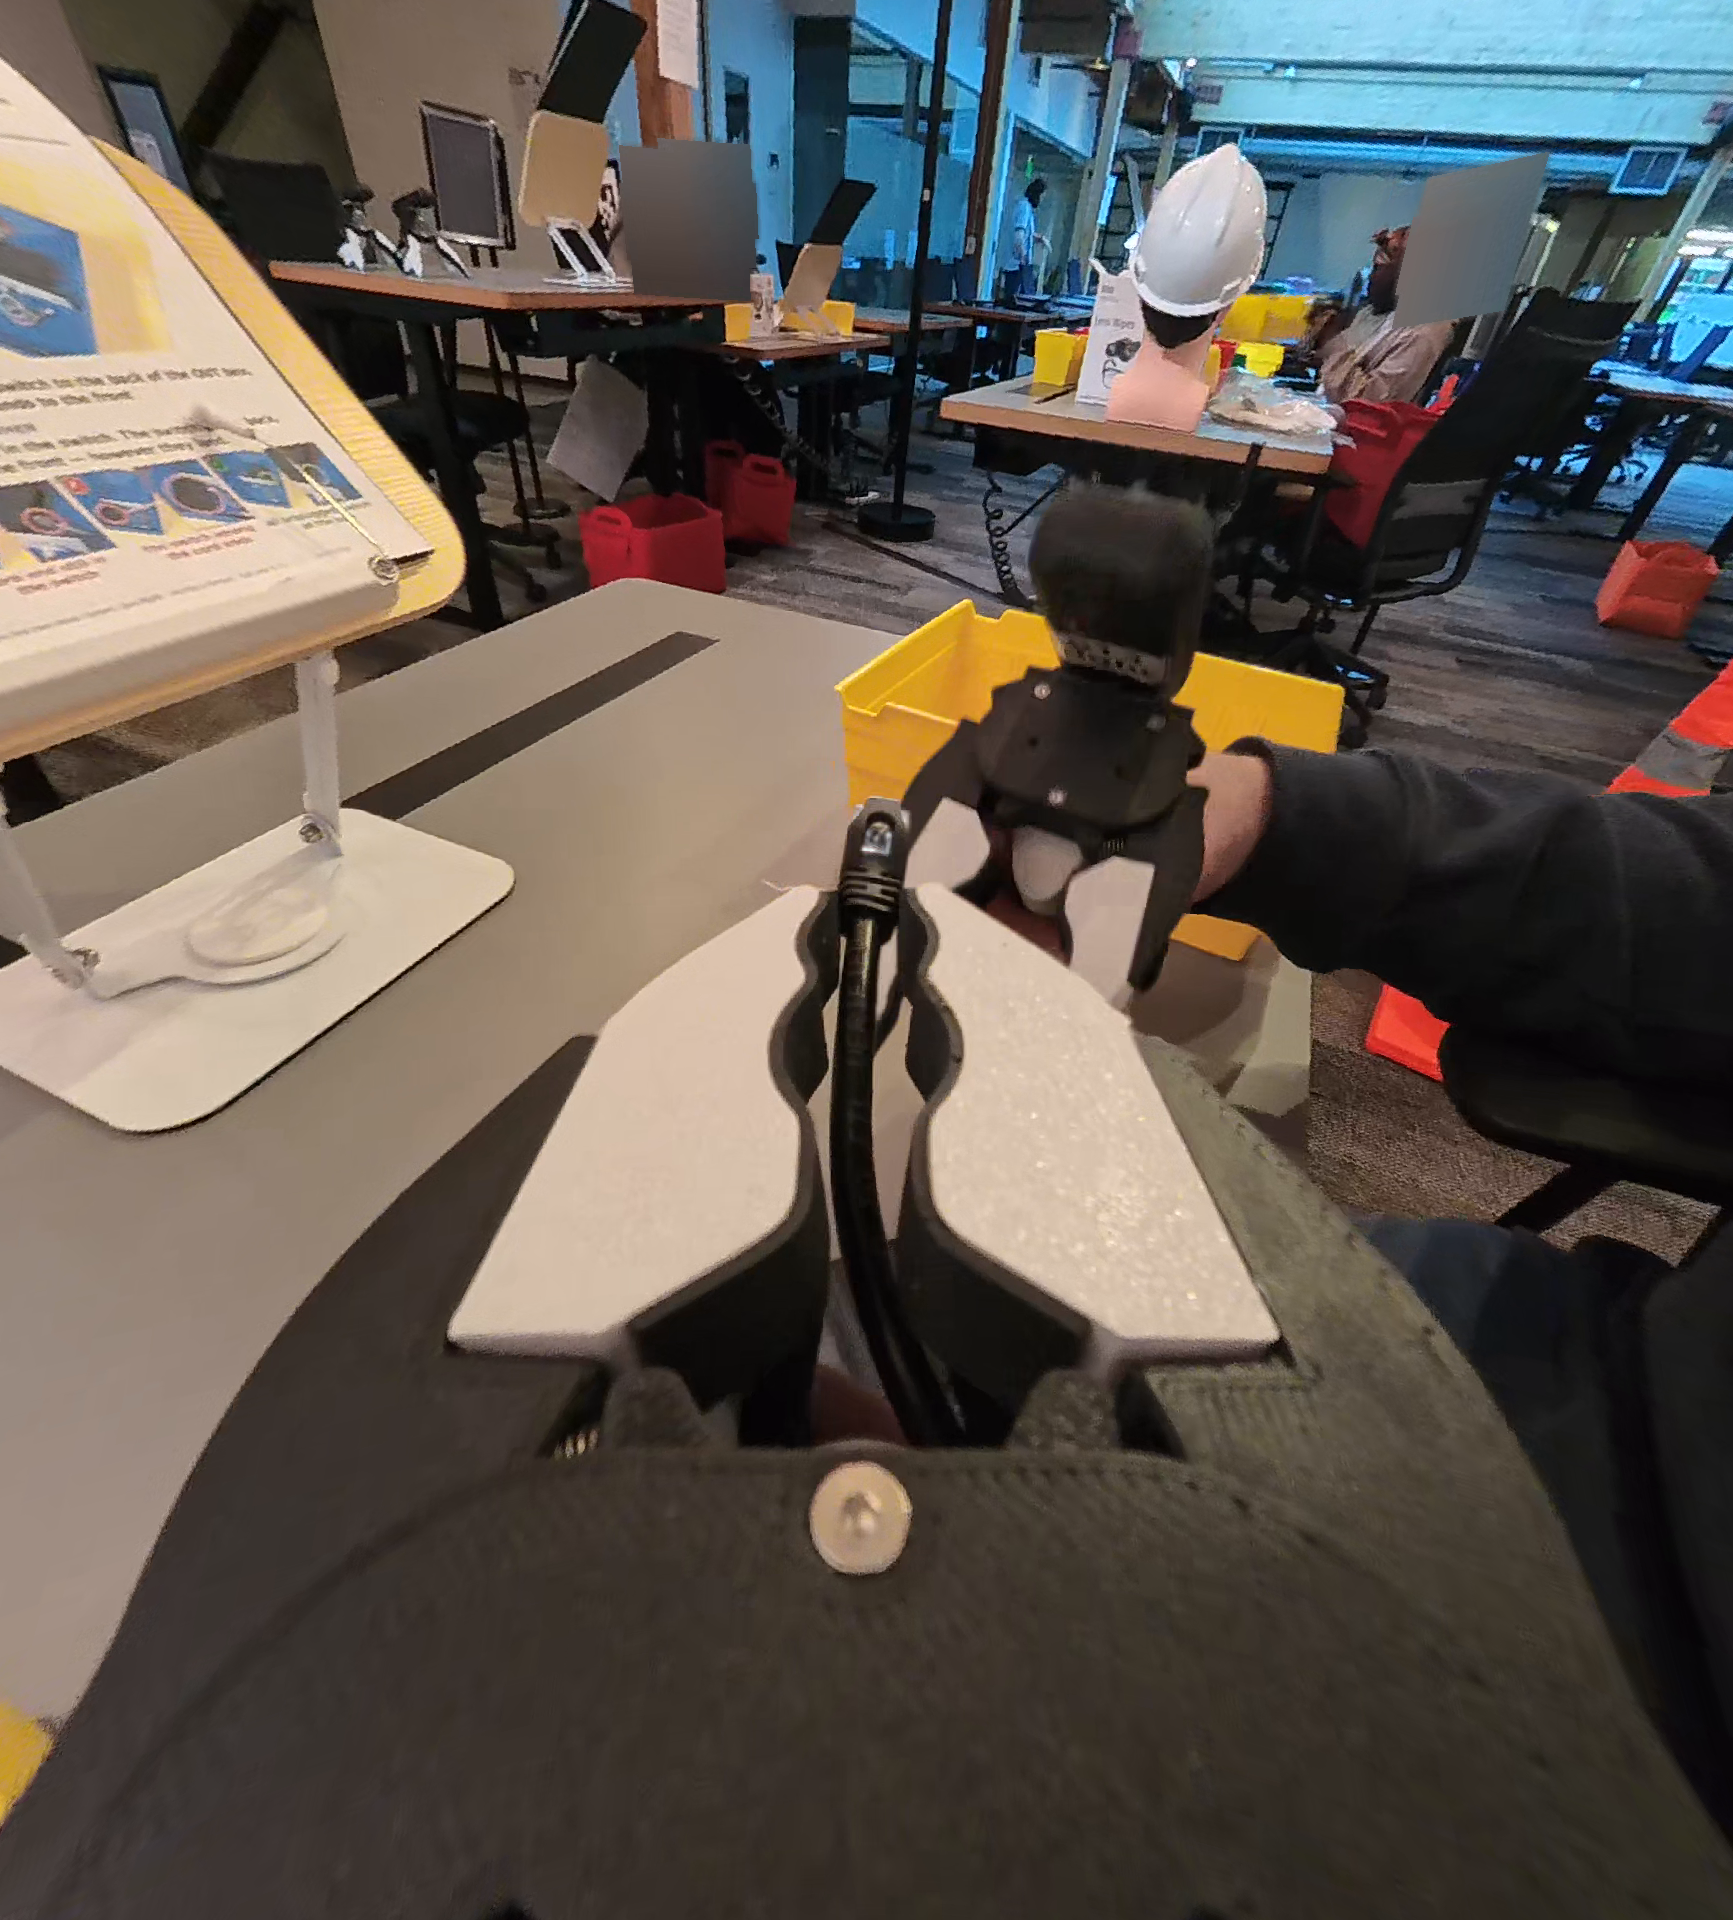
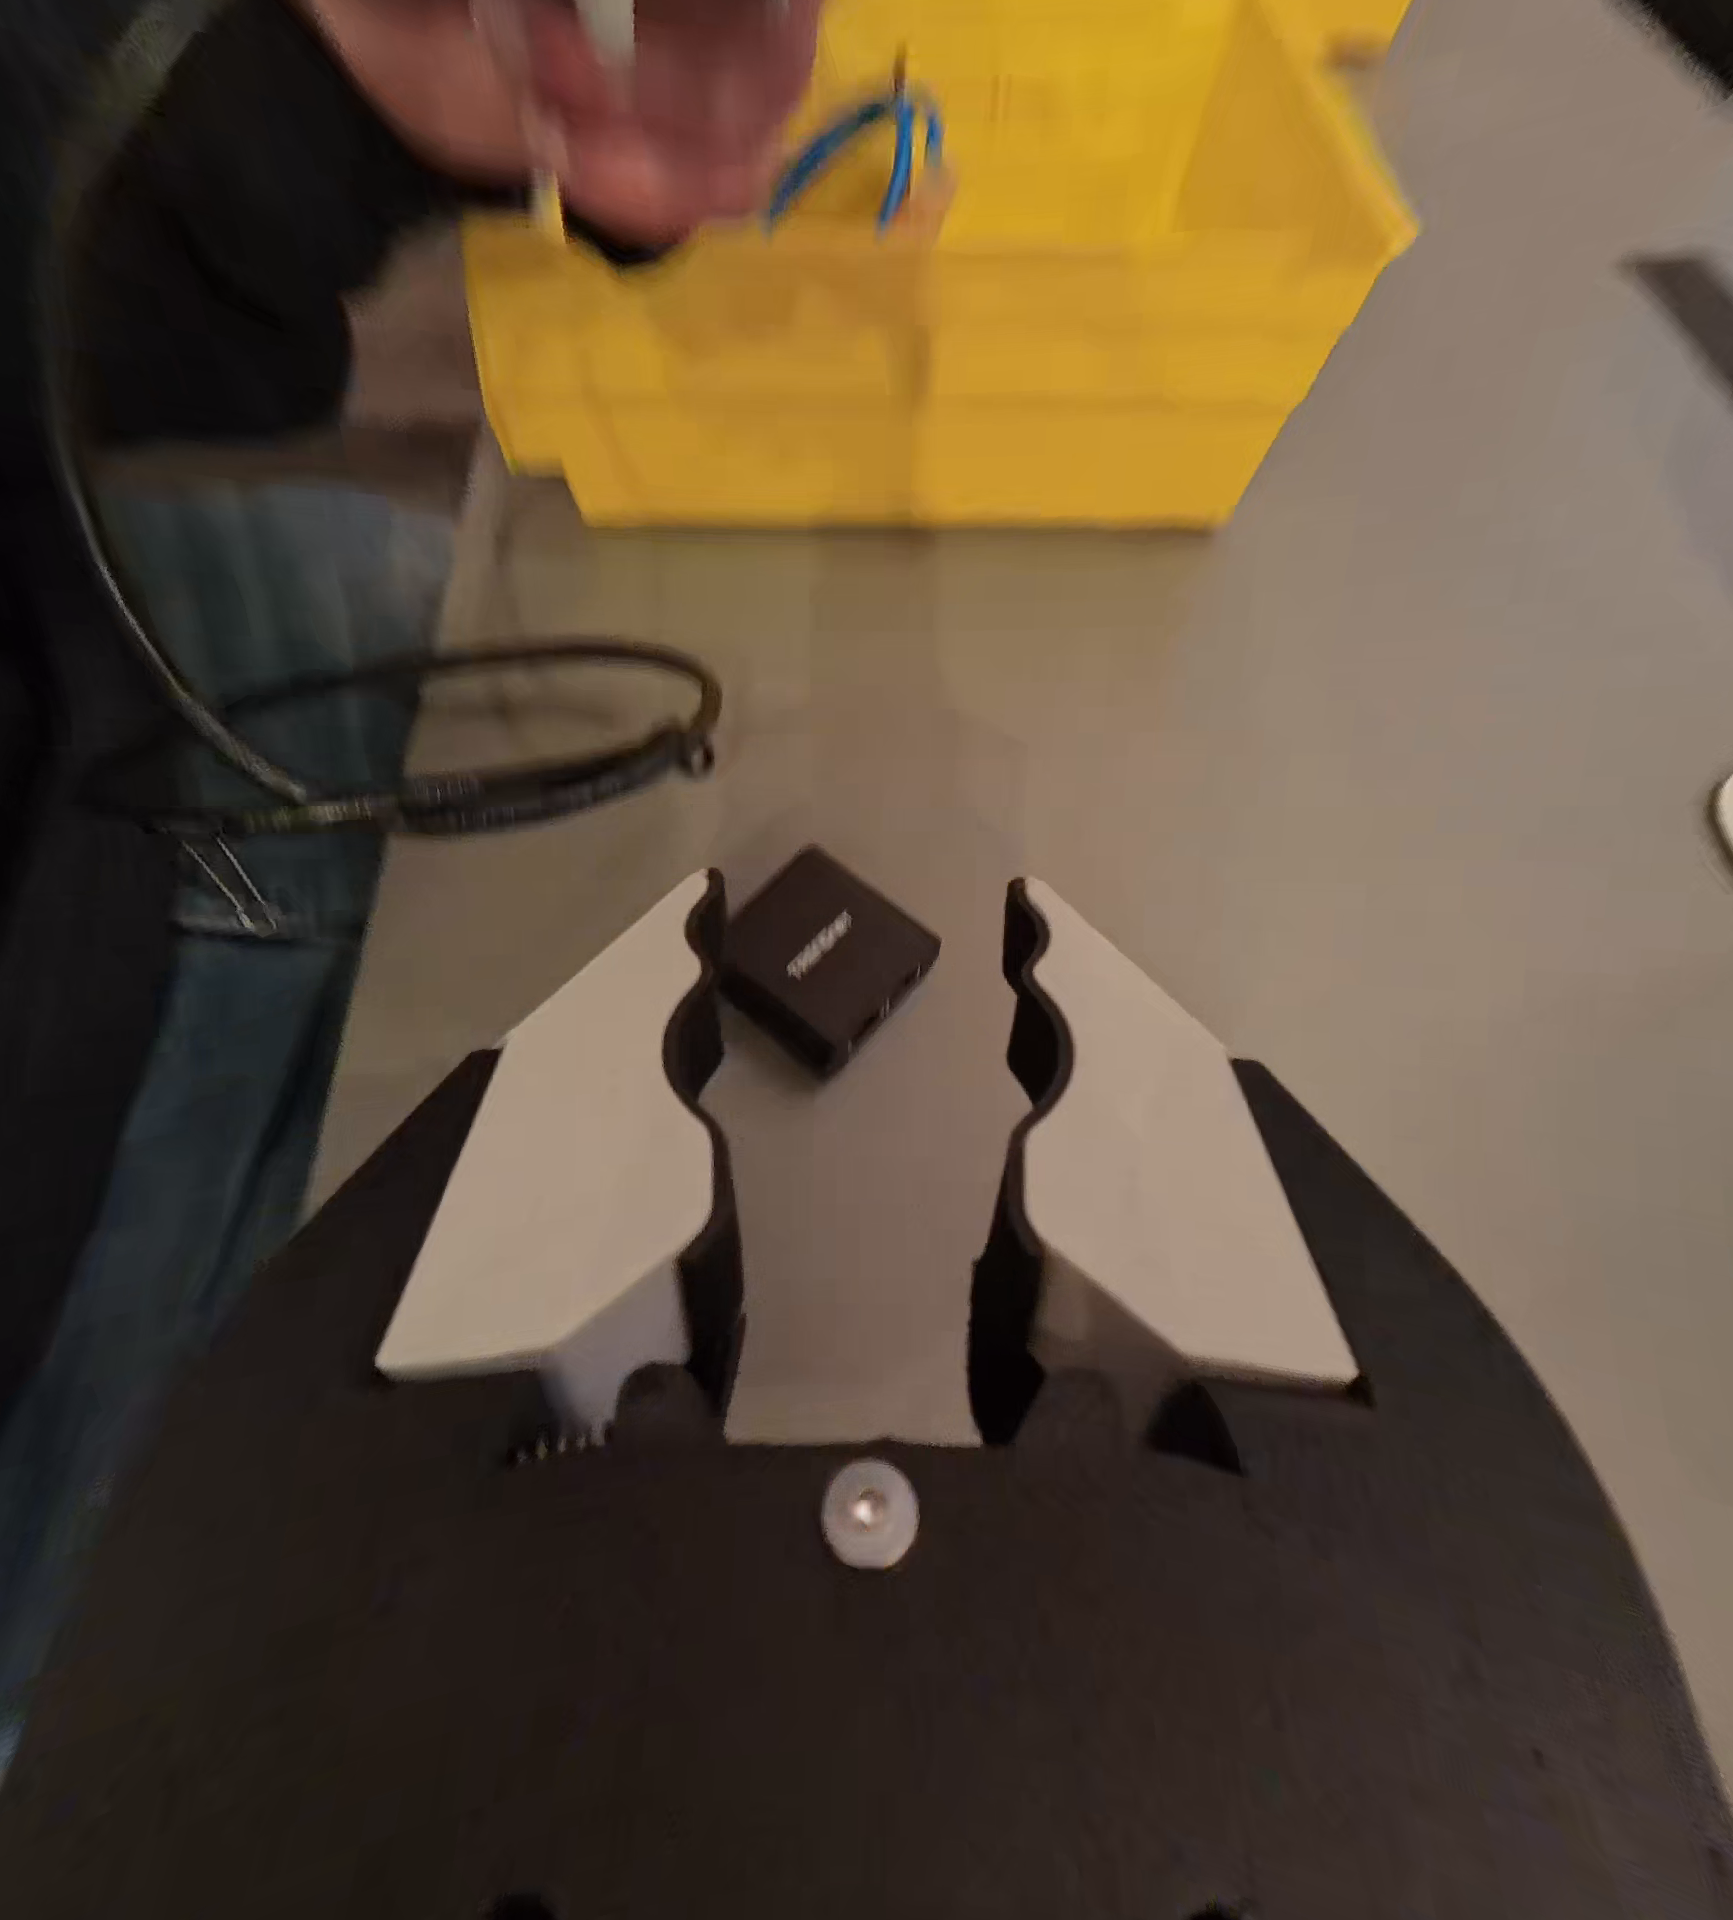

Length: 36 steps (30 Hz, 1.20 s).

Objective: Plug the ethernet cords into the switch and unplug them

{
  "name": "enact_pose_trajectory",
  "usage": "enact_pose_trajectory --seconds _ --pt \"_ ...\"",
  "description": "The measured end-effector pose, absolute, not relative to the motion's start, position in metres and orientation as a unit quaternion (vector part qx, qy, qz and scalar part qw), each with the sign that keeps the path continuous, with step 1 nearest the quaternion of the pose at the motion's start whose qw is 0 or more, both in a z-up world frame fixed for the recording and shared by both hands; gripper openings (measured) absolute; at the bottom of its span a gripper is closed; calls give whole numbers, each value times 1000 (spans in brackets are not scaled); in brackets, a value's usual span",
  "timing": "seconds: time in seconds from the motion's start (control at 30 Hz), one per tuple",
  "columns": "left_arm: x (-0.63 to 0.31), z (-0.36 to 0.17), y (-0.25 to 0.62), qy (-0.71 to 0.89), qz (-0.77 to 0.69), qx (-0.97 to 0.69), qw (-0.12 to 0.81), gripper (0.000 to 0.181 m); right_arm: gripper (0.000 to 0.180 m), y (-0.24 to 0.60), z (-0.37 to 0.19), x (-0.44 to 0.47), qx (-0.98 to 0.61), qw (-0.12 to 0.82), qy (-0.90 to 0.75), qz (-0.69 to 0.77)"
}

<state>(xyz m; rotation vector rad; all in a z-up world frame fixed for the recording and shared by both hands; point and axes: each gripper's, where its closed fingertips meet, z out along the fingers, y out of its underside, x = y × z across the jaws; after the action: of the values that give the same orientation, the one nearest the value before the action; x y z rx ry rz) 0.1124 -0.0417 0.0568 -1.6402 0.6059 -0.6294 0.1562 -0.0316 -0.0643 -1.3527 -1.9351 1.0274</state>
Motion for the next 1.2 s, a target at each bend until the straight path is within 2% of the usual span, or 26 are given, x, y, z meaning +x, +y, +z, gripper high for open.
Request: enact_pose_trajectory --seconds 0.13,0.33,0.4,0.43,0.5,0.67,0.7,0.73,0.9,1.2 --pt "104 52 -45 264 -262 -713 595 10 69 -41 -117 152 -487 234 -782 311" --pt "99 45 -48 259 -262 -713 597 10 91 -44 -157 141 -437 192 -840 256" --pt "97 44 -49 257 -264 -713 597 10 89 -49 -159 135 -429 177 -840 282" --pt "96 43 -49 255 -264 -713 597 10 80 -54 -160 133 -424 167 -839 297" --pt "92 43 -49 252 -260 -715 597 10 76 -56 -161 129 -432 161 -834 303" --pt "81 45 -49 235 -261 -713 607 10 72 -31 -160 129 -552 166 -771 271" --pt "81 45 -49 233 -264 -711 609 11 95 -31 -160 132 -559 164 -767 267" --pt "80 44 -49 231 -264 -711 609 11 98 -29 -160 135 -556 171 -771 260" --pt "82 40 -48 229 -269 -713 606 10 62 -31 -159 134 -495 207 -790 298" --pt "79 42 -51 232 -258 -719 602 10 61 -29 -139 139 -519 187 -727 408"
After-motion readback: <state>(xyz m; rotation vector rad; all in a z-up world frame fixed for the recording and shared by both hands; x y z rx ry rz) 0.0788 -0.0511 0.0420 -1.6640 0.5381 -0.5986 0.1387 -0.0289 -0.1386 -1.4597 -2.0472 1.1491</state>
